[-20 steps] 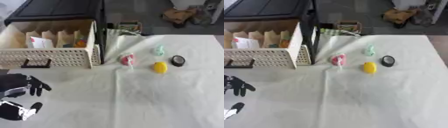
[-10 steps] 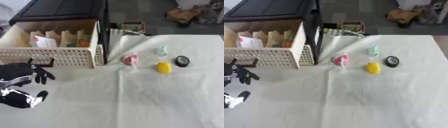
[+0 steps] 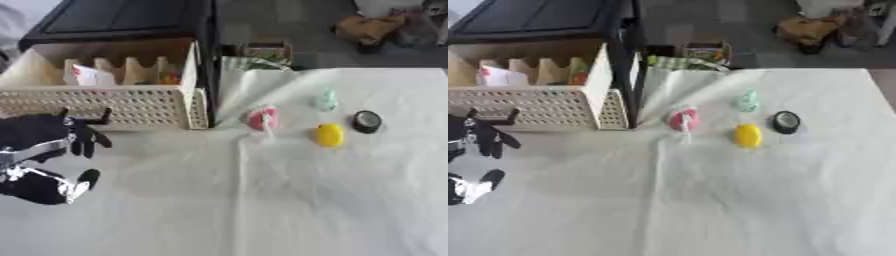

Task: Pick up objects from table and place into drawer.

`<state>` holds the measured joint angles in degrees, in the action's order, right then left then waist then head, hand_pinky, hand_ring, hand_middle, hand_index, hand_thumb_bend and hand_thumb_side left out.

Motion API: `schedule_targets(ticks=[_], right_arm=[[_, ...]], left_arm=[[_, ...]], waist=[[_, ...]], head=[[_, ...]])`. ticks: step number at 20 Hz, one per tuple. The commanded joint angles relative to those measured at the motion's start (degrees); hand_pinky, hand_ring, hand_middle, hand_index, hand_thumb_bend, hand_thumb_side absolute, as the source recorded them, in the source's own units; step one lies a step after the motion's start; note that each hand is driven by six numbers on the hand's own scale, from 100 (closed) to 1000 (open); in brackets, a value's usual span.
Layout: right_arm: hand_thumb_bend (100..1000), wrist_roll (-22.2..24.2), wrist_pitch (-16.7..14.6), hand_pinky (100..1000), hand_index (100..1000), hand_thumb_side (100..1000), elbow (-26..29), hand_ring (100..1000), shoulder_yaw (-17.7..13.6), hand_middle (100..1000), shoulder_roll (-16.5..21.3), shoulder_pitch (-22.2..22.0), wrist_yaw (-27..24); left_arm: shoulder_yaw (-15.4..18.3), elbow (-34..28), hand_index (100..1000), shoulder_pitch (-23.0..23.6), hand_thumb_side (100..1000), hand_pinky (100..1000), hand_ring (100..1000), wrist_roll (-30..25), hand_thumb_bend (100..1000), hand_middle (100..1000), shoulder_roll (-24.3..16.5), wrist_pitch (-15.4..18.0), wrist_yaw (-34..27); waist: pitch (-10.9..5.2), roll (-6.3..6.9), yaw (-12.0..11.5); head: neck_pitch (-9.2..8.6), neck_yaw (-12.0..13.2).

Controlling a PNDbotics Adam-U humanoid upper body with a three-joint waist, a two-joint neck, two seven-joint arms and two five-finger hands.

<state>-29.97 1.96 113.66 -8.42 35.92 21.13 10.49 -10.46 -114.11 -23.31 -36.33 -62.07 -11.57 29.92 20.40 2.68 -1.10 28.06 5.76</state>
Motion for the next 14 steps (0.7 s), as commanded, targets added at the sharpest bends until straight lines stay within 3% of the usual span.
schedule_targets(ticks=[1,14], right_arm=[[389,0.0,-0.1,705,738,1000,0.9,661,-0.7,465,0.7,0.4,-0.2],[392,0.2,0.1,702,730,1000,0.9,660,-0.9,462,0.4,0.3,-0.3]], left_arm=[[0.3,-0.5,872,-1.2,408,336,649,-0.2,105,607,-2.1,-1.2,0.5],[0.2,-0.3,855,-4.2,408,295,607,0.0,105,573,-1.2,-4.5,-0.8]], waist=[[-0.79,-0.03,0.1],[-0.44,0.15,0.6]], head=[[-0.73,0.2],[-1.58,0.5]])
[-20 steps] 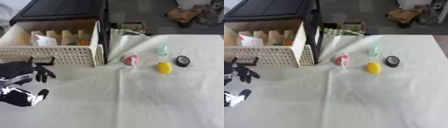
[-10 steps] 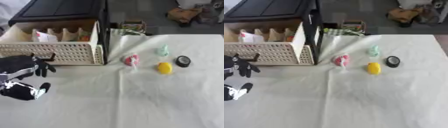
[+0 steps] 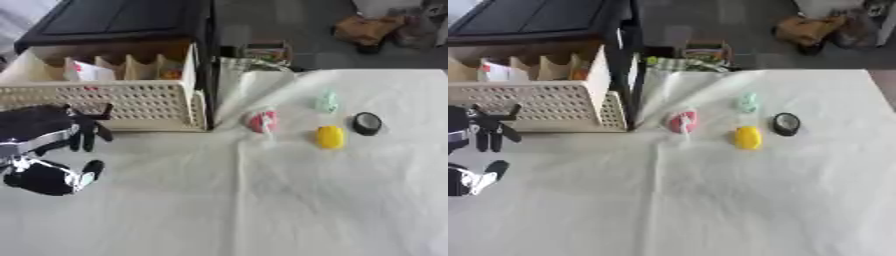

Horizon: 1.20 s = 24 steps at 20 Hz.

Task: Pick up objects from table and place into drawer.

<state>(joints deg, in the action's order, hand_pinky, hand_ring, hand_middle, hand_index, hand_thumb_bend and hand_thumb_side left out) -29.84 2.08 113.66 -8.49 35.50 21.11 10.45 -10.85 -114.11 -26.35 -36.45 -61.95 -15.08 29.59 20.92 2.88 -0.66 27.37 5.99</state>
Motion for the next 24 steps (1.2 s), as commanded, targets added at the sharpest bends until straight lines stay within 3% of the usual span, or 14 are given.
schedule_targets(ticks=[1,24], right_arm=[[390,0.0,0.0,702,730,1000,0.9,660,-0.8,462,0.8,0.3,-0.3],[427,0.0,-0.2,703,723,990,0.9,659,-1.3,459,0.3,0.5,-0.5]], left_arm=[[0.6,-0.2,855,-1.4,408,294,606,0.1,105,572,-1.3,-1.2,-0.4],[-0.4,3.4,867,-5.6,408,276,587,1.8,105,561,0.5,-1.6,-0.1]], waist=[[-0.95,-0.05,0.2],[-0.38,-0.11,0.7]], head=[[-0.99,0.3],[-1.44,-0.2]])
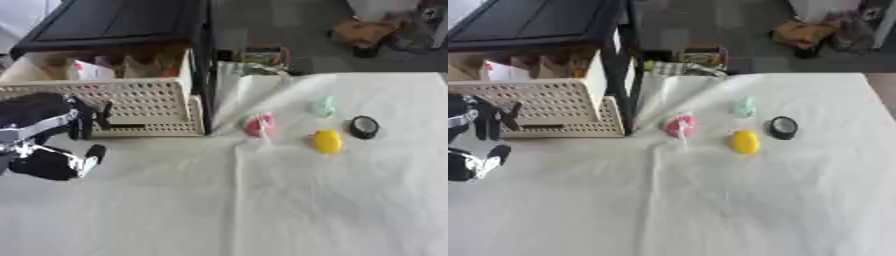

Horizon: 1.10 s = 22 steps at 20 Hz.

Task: Pick up objects from table and place into drawer.

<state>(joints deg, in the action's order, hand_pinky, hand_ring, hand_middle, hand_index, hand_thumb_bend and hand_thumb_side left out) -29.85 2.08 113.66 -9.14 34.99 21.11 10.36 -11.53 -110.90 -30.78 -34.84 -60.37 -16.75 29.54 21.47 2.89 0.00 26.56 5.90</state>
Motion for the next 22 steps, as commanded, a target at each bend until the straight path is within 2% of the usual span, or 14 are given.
schedule_targets(ticks=[1,22], right_arm=[[427,0.1,-0.2,703,723,989,0.9,659,-0.7,459,0.9,0.6,-0.5],[428,0.6,0.1,704,722,976,0.9,655,-0.8,456,0.5,1.4,-0.8]], left_arm=[[0.2,0.4,868,-1.4,408,276,587,0.2,105,561,-1.0,0.1,0.0],[0.1,2.2,928,-4.5,408,261,561,2.7,105,559,0.2,-0.6,-0.3]], waist=[[-0.88,-0.15,0.1],[0.06,-0.32,0.7]], head=[[-0.63,-0.2],[-1.71,0.1]])
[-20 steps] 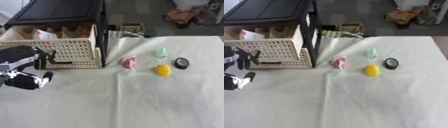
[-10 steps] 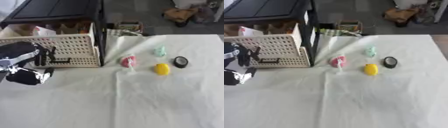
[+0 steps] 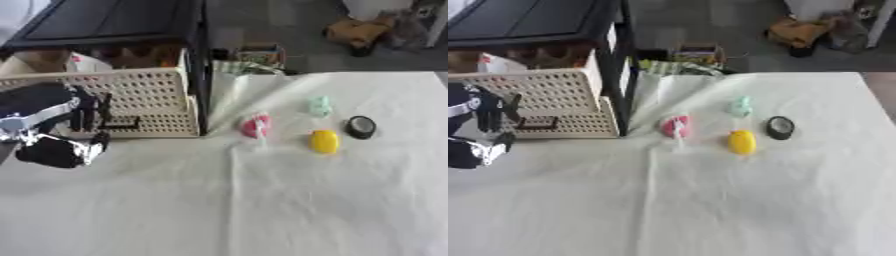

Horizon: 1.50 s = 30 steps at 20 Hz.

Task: Pick up objects from table and place into drawer.

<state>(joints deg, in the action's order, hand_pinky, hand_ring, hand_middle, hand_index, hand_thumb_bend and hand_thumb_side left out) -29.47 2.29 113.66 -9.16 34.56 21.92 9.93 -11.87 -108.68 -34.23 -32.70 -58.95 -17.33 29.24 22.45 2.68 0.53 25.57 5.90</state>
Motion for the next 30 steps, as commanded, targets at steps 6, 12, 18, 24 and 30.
schedule_targets(ticks=[6,12,18,24,30], right_arm=[[428,0.2,-0.1,704,721,974,0.9,654,-0.9,456,0.9,0.7,-0.4],[428,0.1,-0.1,704,721,971,0.9,654,-0.9,456,0.8,0.7,-0.4],[428,-0.1,0.0,703,721,966,0.9,653,-1.1,455,0.6,0.7,-0.5],[428,-0.1,0.0,703,719,962,0.9,652,-1.1,454,0.5,0.8,-0.6],[428,-0.2,0.0,703,718,960,0.9,651,-1.2,453,0.4,0.7,-0.5]], left_arm=[[0.3,0.6,945,-1.7,408,275,589,1.1,105,608,-1.0,-0.2,0.2],[0.4,1.4,945,-2.1,408,308,639,2.8,105,676,-0.6,-0.5,1.6],[0.2,2.0,929,-2.3,408,308,626,4.1,105,664,-0.5,-0.2,2.2],[0.1,2.6,923,-2.7,408,315,642,4.8,105,677,-0.1,-0.1,3.1],[-0.2,3.3,955,-3.1,408,327,661,6.7,105,725,0.4,0.1,3.0]], waist=[[-0.82,-0.11,0.3],[-0.65,-0.12,0.3],[-0.34,-0.12,0.4],[-0.13,-0.21,0.5],[-0.01,-0.28,0.7]], head=[[-1.23,0.1],[-1.82,0.1],[-2.27,0.0],[-2.79,0.2],[-3.13,0.2]])
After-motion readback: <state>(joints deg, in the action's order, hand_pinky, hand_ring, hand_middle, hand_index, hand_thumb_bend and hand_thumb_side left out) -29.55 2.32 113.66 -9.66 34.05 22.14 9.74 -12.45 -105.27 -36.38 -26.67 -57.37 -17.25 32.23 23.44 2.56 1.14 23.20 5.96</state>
